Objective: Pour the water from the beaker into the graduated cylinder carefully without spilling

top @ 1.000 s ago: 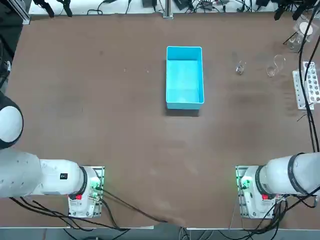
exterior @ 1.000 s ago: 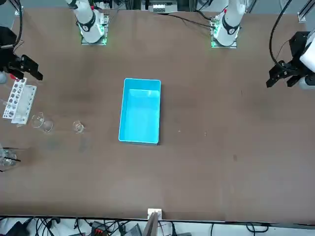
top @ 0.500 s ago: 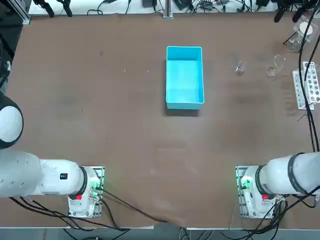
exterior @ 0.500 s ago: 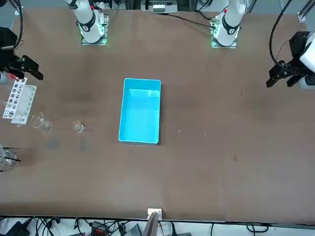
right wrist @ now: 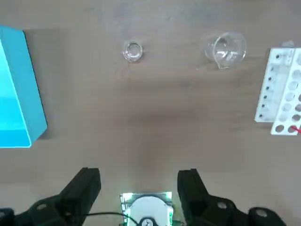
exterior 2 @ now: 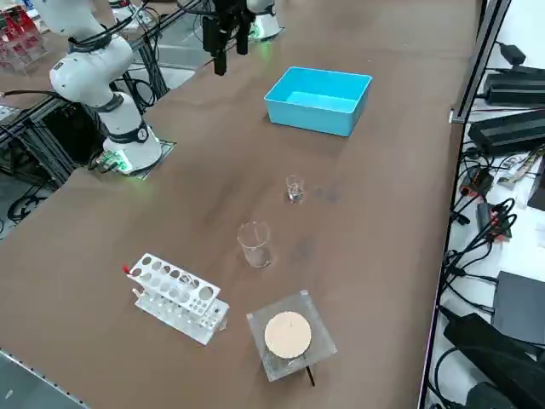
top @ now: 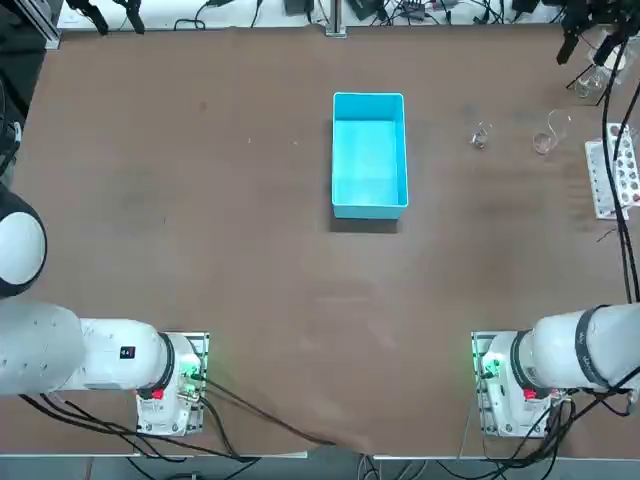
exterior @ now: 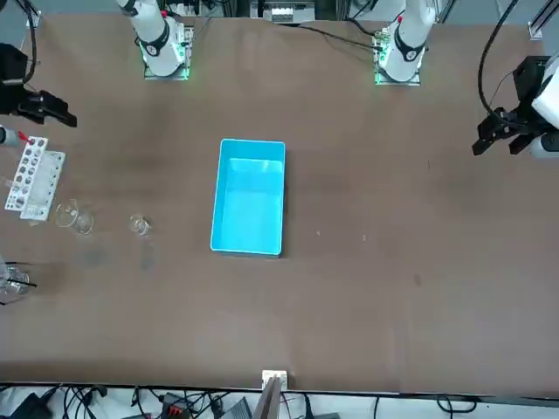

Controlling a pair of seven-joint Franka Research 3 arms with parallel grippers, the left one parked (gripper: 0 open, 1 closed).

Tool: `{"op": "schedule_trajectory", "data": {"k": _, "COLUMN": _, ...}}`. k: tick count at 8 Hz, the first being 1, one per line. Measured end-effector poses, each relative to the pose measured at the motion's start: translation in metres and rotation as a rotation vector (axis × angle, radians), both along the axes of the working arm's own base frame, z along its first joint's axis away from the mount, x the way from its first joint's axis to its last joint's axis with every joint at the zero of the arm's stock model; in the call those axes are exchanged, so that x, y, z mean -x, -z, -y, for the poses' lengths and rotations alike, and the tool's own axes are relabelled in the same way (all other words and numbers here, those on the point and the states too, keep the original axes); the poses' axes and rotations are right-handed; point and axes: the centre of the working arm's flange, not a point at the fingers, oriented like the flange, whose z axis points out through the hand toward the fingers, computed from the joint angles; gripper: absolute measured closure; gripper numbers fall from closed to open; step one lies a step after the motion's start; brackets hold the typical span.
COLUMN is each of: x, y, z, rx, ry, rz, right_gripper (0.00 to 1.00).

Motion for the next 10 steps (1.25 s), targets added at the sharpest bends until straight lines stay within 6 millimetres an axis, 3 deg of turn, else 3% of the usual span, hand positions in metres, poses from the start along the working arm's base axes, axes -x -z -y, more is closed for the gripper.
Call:
{"op": "schedule_trajectory", "data": {"k": 3, "x": 0.0, "y": 0.0, "z": 0.001, "rx": 0.062, "ry": 0.175, "rz": -0.005, "right_gripper": 0.0}}
{"op": "schedule_trajectory", "data": {"k": 5, "x": -0.005, "y": 0.013, "z": 0.001, "rx": 0.14, "ry": 0.298, "rz": -0.034, "right_gripper": 0.0}}
{"op": "schedule_trajectory", "data": {"k": 8, "x": -0.015, "y": 0.052, "z": -0.009, "rx": 0.28, "ry": 0.579, "rz": -0.118, "right_gripper": 0.0}}
{"op": "schedule_trajectory", "data": {"k": 10, "x": -0.029, "y": 0.094, "z": -0.053, "rx": 0.5, "ry": 0.685, "rz": -0.102, "right_gripper": 0.0}}
